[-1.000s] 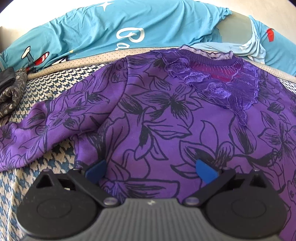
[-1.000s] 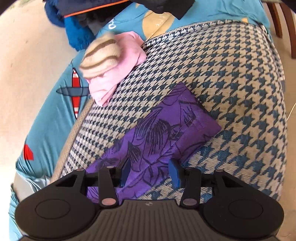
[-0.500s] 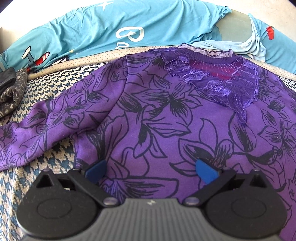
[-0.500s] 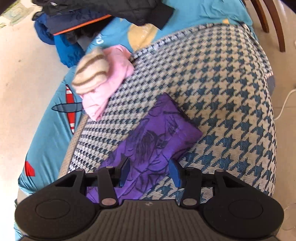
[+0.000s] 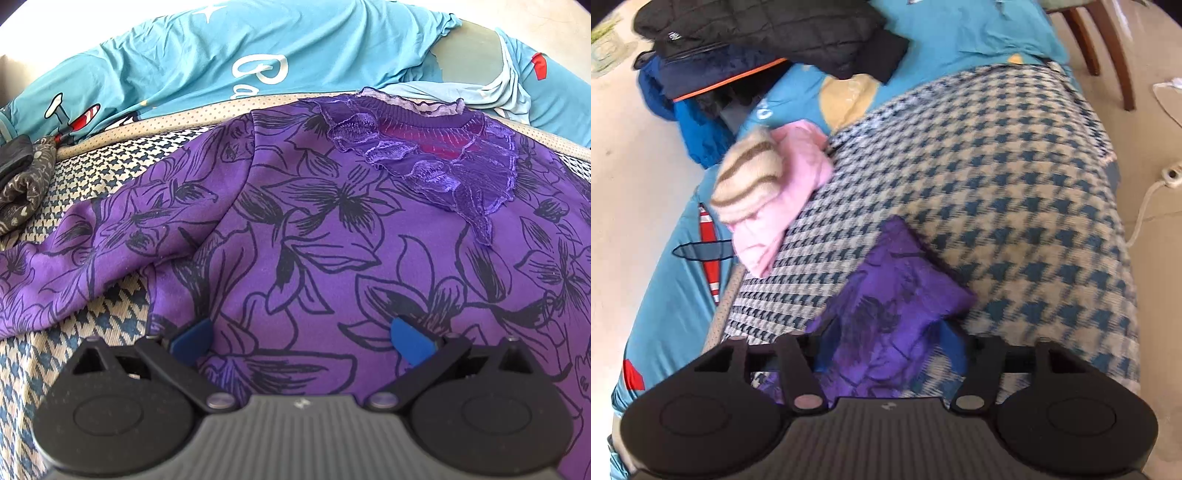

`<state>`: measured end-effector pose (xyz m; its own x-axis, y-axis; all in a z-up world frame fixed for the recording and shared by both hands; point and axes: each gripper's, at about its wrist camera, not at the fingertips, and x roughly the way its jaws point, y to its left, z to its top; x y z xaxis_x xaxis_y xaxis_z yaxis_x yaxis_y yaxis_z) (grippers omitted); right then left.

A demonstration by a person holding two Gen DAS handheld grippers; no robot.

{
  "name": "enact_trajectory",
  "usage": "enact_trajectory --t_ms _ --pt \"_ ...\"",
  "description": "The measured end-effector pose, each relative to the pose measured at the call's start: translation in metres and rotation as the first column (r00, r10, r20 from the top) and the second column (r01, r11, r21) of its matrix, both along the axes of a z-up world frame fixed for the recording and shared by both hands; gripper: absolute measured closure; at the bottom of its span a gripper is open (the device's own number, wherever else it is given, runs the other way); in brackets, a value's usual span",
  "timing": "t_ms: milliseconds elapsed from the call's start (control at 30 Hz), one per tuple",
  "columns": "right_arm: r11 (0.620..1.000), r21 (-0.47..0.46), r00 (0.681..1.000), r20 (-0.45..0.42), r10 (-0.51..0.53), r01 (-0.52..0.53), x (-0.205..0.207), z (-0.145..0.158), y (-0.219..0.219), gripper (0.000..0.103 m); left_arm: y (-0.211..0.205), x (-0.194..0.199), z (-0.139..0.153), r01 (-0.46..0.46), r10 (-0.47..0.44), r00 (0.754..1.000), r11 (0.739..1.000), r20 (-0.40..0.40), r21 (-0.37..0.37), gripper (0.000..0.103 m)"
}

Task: Fold clothes
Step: 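Move the right gripper to the purple sleeve end and pinch it, then carry the sleeve with the right gripper over the blouse collar and release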

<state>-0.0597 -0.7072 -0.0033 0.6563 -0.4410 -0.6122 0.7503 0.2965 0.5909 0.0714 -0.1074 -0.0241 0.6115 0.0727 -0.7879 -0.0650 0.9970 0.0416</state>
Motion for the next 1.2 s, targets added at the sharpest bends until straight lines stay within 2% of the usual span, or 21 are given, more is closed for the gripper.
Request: enact_trajectory --t_ms 67,133,233,300,400,533,767,967,1200 --pt "0.999 -0.044 1.000 -0.023 0.010 -0.011 0.008 0.000 0.003 0.035 0.000 0.000 0.000 0.001 -0.001 1.000 1.000 0.000 0.000 0.000" --pt "0.997 -0.075 0.999 -0.034 0.005 -0.008 0.011 0.000 0.006 0.040 0.000 -0.001 0.000 0.000 0.000 1.000 1.000 0.000 0.001 0.000" --pt "0.997 -0.083 0.999 -0.039 -0.005 0.001 0.012 -0.002 0.006 0.059 -0.001 0.000 0.000 -0.002 0.002 1.000 1.000 -0.001 0.000 0.000" --pt "0.998 -0.070 0.999 -0.034 -0.009 0.007 0.012 -0.003 0.004 0.076 -0.001 0.000 0.000 -0.003 0.003 1.000 1.000 -0.003 0.000 0.000" --pt "0.999 -0.053 1.000 -0.025 -0.009 0.008 0.012 -0.003 0.003 0.086 -0.001 0.000 0.000 -0.005 0.005 1.000 1.000 -0.004 0.000 0.000" --pt "0.998 -0.066 1.000 -0.005 0.015 -0.015 0.016 0.001 0.007 0.090 -0.002 -0.001 0.000 -0.005 0.005 1.000 1.000 -0.001 0.003 0.000" --pt "0.985 -0.097 0.981 0.114 0.155 -0.145 0.036 0.019 0.028 0.090 -0.002 -0.002 -0.001 -0.005 0.005 1.000 1.000 0.007 0.007 0.000" --pt "0.953 -0.096 0.925 0.229 0.303 -0.288 0.061 0.031 0.059 0.091 -0.002 -0.004 -0.002 -0.006 0.005 1.000 1.000 0.016 0.010 0.000" --pt "0.906 -0.111 0.870 0.253 0.423 -0.408 0.098 0.038 0.104 0.091 -0.002 -0.004 -0.002 -0.002 0.002 1.000 1.000 0.018 0.008 0.000"
